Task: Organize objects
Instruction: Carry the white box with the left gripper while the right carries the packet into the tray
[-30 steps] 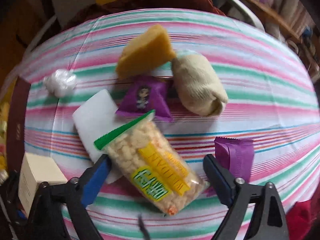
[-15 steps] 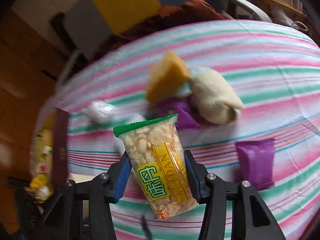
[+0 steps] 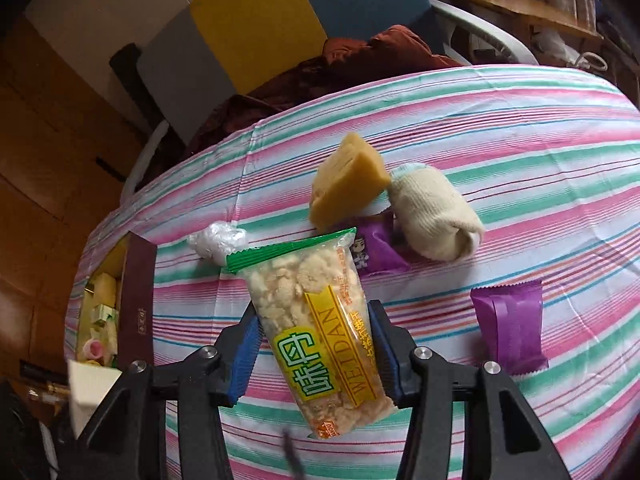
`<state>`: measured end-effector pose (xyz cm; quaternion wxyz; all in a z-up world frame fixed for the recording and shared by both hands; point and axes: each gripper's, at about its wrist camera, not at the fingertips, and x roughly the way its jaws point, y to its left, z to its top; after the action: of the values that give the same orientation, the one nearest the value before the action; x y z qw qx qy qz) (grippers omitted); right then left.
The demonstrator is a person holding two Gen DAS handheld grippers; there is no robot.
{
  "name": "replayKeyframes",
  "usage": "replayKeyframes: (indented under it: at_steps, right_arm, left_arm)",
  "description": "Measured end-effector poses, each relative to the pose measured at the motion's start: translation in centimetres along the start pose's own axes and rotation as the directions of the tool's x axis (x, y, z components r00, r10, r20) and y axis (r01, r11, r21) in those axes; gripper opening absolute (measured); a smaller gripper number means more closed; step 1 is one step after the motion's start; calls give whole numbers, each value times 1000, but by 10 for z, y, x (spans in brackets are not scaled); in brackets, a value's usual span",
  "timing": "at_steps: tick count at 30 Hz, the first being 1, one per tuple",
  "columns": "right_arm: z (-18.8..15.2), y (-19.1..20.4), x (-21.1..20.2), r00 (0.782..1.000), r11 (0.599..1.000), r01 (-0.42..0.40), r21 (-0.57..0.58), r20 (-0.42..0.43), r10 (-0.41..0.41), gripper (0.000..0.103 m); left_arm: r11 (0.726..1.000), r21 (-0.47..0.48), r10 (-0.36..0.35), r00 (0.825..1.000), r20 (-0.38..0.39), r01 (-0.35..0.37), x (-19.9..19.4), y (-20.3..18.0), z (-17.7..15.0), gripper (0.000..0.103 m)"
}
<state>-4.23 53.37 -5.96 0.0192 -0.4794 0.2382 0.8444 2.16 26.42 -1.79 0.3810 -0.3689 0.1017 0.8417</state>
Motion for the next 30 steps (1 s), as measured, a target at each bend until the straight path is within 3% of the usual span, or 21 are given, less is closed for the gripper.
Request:
replayKeyframes:
  at_steps: [4, 9, 15, 19, 23, 24, 26, 30]
  right_arm:
    - [-10, 33, 1, 1000, 998, 17, -64, -9, -18, 51]
    - [-19, 89, -2, 998, 987, -58, -150, -6, 58, 51]
    - [-28, 177, 15, 986, 950, -167, -264, -47, 160, 51]
    - [-29, 233, 41, 979, 932, -203, -300, -90, 185, 51]
    - [-24, 279, 59, 978, 924, -205, -322, -87, 187, 53]
    - [-22, 288, 61, 980, 923, -198, -328, -72, 185, 55]
    - [-19, 303, 60, 982, 919, -184, -348, -30, 185, 76]
    - [-21, 312, 52, 975, 919, -206, -337, 4, 220, 79]
  left_arm:
    - [994, -80, 72, 997, 31, -69, -25, 38, -2, 51]
    - [968, -187, 180, 982, 54, -167, -55, 86, -10, 51]
    - [906, -282, 337, 941, 33, -315, -80, 141, -31, 51]
    - [873, -311, 398, 917, 7, -376, -86, 162, -44, 51]
    - [854, -337, 421, 907, -2, -397, -89, 176, -52, 51]
    - [852, -345, 420, 908, -2, -395, -93, 180, -55, 51]
    - [846, -360, 422, 907, 3, -393, -95, 184, -57, 52]
    - [842, -367, 428, 904, 10, -395, -98, 188, -59, 56]
